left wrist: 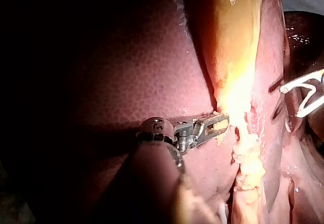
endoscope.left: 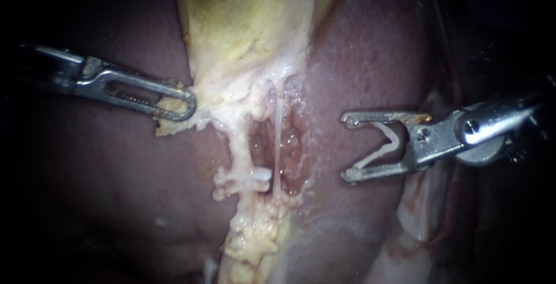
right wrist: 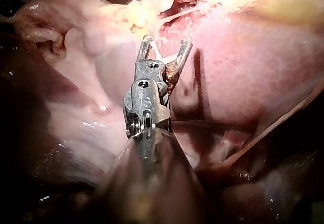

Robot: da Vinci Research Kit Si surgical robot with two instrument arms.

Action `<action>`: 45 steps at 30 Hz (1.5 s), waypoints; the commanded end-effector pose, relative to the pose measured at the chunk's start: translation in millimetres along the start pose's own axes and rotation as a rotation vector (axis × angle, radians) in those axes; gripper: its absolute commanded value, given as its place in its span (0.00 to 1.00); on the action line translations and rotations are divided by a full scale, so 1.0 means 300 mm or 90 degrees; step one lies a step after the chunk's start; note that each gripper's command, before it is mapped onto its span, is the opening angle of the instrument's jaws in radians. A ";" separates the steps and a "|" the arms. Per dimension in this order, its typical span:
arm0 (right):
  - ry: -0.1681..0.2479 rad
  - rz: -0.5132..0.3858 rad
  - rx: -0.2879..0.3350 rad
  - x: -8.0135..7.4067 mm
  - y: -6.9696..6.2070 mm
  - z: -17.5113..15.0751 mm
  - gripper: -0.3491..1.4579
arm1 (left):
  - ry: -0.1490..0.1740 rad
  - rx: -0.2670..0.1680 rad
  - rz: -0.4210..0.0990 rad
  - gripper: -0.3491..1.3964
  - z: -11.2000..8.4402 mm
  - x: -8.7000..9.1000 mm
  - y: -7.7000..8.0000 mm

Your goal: Clipping third clip left tube

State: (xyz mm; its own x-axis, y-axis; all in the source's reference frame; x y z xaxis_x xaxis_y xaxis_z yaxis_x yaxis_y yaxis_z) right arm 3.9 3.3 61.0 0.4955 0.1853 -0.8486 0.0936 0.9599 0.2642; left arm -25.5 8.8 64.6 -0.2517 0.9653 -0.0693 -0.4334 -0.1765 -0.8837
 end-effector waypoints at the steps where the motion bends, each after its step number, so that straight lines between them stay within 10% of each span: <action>1: 0.001 -0.001 0.001 0.0001 0.0000 0.000 0.47 | -0.001 -0.001 0.000 0.00 -0.0005 0.0000 0.0000; 8: 0.002 -0.001 0.003 0.0003 0.0000 0.000 0.47 | -0.003 -0.007 -0.006 0.00 -0.0113 0.0060 0.0040; 16: 0.008 0.000 0.006 0.0009 0.0002 0.001 0.47 | 0.051 -0.016 0.001 0.00 -0.0311 0.0192 0.0117; 26: 0.026 0.002 0.024 0.0034 0.0005 0.002 0.47 | 0.057 -0.013 0.002 0.00 -0.0324 0.0194 0.0116; 45: 0.206 0.186 0.096 0.0105 0.0022 0.034 0.47 | 0.061 -0.009 0.003 0.00 -0.0306 0.0177 0.0111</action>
State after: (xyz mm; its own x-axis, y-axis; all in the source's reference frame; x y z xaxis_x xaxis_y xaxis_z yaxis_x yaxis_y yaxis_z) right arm 14.7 2.2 63.7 0.2238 0.5320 -0.8166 0.1275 0.8147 0.5657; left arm -20.4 15.1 57.1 -0.1695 0.9785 -0.1172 -0.4191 -0.1792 -0.8901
